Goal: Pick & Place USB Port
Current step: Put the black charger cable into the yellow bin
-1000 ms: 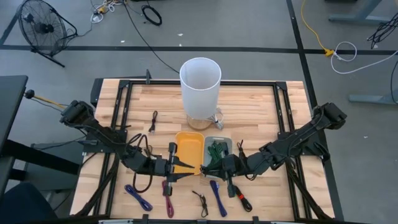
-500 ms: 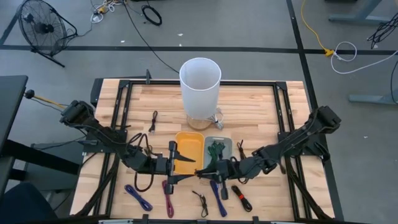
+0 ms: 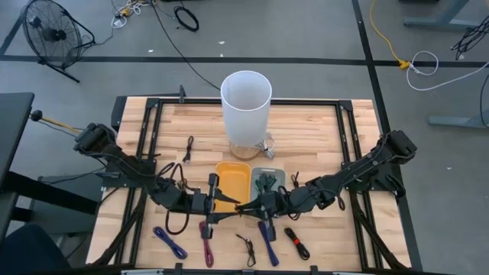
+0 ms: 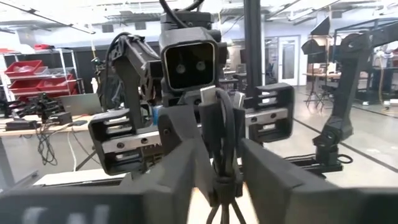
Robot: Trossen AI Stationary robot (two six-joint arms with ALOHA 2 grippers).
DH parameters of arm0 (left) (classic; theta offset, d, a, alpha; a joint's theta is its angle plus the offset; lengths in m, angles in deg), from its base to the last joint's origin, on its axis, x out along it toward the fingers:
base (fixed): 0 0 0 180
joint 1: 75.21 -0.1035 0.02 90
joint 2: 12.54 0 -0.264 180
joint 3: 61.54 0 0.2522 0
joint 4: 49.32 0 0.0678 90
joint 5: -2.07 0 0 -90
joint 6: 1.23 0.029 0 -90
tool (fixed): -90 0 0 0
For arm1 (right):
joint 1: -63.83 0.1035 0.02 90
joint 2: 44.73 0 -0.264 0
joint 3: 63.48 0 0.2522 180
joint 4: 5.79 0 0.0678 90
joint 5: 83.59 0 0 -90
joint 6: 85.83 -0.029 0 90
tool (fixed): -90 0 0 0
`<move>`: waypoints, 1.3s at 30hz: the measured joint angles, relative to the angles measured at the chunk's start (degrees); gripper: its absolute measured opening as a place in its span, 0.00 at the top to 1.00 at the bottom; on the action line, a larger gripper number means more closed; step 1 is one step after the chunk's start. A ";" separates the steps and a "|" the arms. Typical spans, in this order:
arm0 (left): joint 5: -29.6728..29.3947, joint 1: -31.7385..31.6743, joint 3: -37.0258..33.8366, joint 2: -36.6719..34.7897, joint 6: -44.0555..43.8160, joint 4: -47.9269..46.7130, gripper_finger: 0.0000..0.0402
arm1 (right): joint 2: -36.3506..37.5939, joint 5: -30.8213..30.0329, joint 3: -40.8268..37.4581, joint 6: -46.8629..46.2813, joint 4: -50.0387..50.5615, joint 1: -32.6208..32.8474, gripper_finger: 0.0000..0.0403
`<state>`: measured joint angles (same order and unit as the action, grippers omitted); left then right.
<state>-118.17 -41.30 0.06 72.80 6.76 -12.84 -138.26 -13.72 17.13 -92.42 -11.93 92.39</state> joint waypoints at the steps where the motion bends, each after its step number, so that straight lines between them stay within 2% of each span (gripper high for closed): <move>1: 0.01 -0.01 0.00 0.00 0.10 0.01 0.79 | 0.00 -0.37 0.00 0.00 0.05 0.00 0.98; 3: -0.16 0.00 0.00 0.00 0.36 0.07 0.92 | 0.04 -0.31 0.00 0.00 0.02 0.00 0.98; 4: -0.15 0.00 0.00 0.00 0.37 0.04 0.94 | 0.04 -0.08 0.00 0.00 0.02 -0.02 0.98; 8: -0.85 0.00 0.00 0.00 0.11 -0.31 0.97 | 0.07 -0.07 0.00 -0.23 0.82 -0.04 0.92; 14: -3.30 0.19 0.00 0.00 -0.73 -0.77 0.98 | 0.28 -0.81 0.00 -0.25 1.79 -0.07 0.73; 18: -8.73 1.06 0.00 0.00 0.16 -1.08 0.98 | 0.58 -2.78 0.00 0.20 3.85 -0.04 0.63; 22: -16.39 1.46 0.02 -0.60 -0.25 -4.62 0.98 | 2.35 -6.17 0.00 -1.88 10.51 0.00 0.56; 25: -21.85 1.39 0.02 -1.19 -6.63 -11.38 0.98 | 3.92 -7.39 0.00 -4.80 14.89 0.02 0.55; 29: -24.56 -0.15 -0.46 -1.37 -20.99 -26.36 0.98 | 5.54 -7.36 0.00 -8.12 19.14 0.02 0.56; 35: -19.95 -4.15 -0.47 -1.36 -44.38 -47.43 0.98 | 6.32 -7.05 -0.04 -10.06 21.01 0.31 0.59; 39: -14.86 -6.46 -0.48 -1.02 -52.00 -53.71 0.98 | 6.32 -6.86 -0.04 -10.59 21.56 1.05 0.61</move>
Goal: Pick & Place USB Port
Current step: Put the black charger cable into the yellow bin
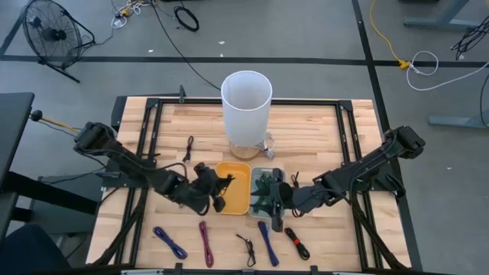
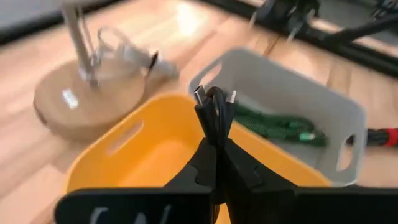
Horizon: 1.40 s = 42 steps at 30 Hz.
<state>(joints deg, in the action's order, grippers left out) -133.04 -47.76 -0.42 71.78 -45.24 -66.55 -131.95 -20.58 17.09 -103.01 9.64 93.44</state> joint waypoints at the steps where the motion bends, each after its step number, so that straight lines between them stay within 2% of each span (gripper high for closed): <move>1: 1.30 -0.68 0.02 0.53 -1.44 -0.64 0.98 | 0.00 -0.08 0.00 -0.07 0.37 0.20 0.61; 7: 11.28 -5.58 0.07 3.59 -4.85 -1.06 0.98 | -0.04 -0.51 0.00 -0.16 0.75 0.97 0.61; 10: 12.77 -7.31 0.07 5.59 -6.51 -0.70 0.97 | -0.04 -0.56 0.00 -0.39 1.38 1.18 0.61; 13: 15.63 -8.46 0.07 6.78 -6.75 -0.45 0.87 | -0.04 -0.60 0.00 -0.38 2.54 1.25 0.61; 18: 15.75 -8.71 0.02 6.83 -6.17 -0.66 0.69 | -0.04 -0.63 0.00 -1.44 3.70 1.25 0.61; 24: 15.61 -8.44 0.02 6.17 3.87 3.95 0.54 | -0.03 -1.44 0.02 -4.04 6.90 1.25 0.61; 28: 16.92 -7.18 0.09 5.56 13.88 10.99 0.49 | 0.26 -3.35 0.02 -13.74 18.38 1.17 0.61; 32: 18.47 -5.35 0.07 5.19 22.05 17.52 0.48 | 0.66 -3.35 0.09 -28.27 34.73 0.61 0.61; 36: 19.80 -3.85 0.07 5.19 25.83 22.26 0.48 | 0.68 -0.94 0.09 -40.86 49.27 0.34 0.61; 42: 20.45 -3.40 0.04 5.19 26.69 23.98 0.48 | 0.72 3.82 0.09 -54.36 60.45 0.22 0.61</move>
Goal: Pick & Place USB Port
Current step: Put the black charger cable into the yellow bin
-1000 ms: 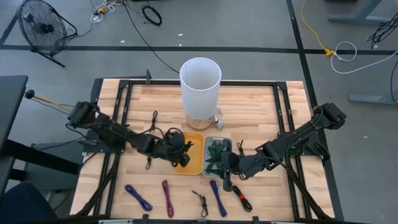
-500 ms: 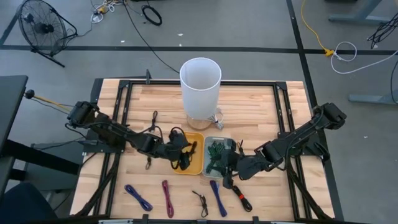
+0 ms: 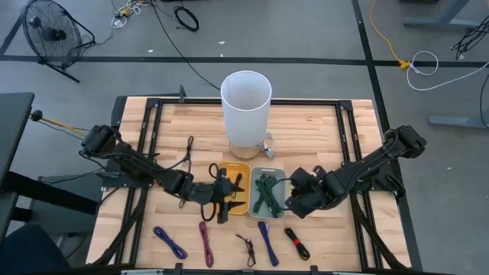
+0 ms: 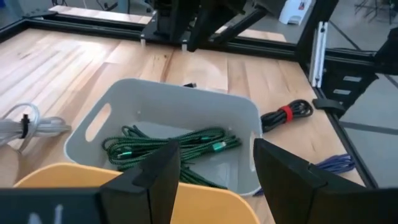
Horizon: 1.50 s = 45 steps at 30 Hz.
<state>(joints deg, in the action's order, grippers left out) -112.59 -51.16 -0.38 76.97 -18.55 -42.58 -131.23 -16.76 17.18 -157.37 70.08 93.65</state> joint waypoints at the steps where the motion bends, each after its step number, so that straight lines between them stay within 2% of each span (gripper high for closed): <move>1: -0.03 -0.03 0.00 0.00 0.00 -0.11 0.48 | -0.10 0.08 -0.04 -1.10 0.21 -0.02 0.61; 9: 0.54 0.00 0.00 0.00 -0.02 -0.08 0.48 | -0.29 2.92 -6.48 -3.38 -1.66 -0.20 0.61; 14: 0.53 -0.02 0.00 0.00 -0.03 -0.12 0.48 | -0.31 4.18 -10.68 -3.11 -7.08 -0.44 0.61; 24: 0.53 -0.02 0.00 0.00 -0.04 -0.10 0.48 | -0.35 4.53 -18.75 -2.71 -18.98 -2.60 0.61; 31: 0.54 -0.02 0.00 0.00 -0.06 -0.12 0.48 | -0.35 4.75 -22.33 -2.38 -21.57 -4.33 0.61; 45: 0.54 -0.02 0.00 0.02 -0.09 -0.12 0.48 | -0.34 4.68 -29.36 -1.01 -33.75 -6.56 0.61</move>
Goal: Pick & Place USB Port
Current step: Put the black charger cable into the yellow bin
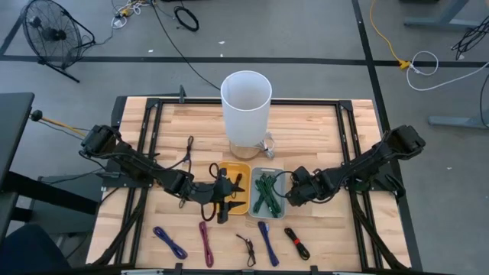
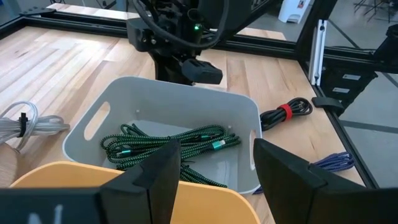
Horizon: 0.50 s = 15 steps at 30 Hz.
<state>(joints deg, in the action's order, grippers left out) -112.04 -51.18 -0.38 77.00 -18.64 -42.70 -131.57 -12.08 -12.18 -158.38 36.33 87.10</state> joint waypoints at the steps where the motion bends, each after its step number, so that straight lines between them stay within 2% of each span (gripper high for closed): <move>1: 0.00 0.00 0.00 0.00 0.00 0.00 0.48 | 0.09 -0.12 -0.41 0.06 -0.70 0.00 0.61; 7: 0.00 0.00 -0.02 0.00 0.00 0.00 0.48 | 0.26 0.16 -1.81 -1.00 -1.69 0.02 0.65; 9: 0.00 0.00 -0.02 0.00 0.00 -0.02 0.48 | 0.23 0.15 -1.85 -1.89 -1.43 0.02 0.73; 12: 0.00 0.00 -0.02 0.01 0.00 -0.02 0.48 | 0.25 0.30 -1.97 -1.90 -1.24 0.00 0.92; 15: 0.00 0.00 -0.02 0.02 0.00 -0.02 0.48 | 0.92 0.52 -1.88 -1.66 -0.40 -0.02 0.96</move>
<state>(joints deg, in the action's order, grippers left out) -112.04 -51.18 -0.40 77.02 -18.64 -42.72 -130.65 -11.56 -14.06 -160.04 35.93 87.08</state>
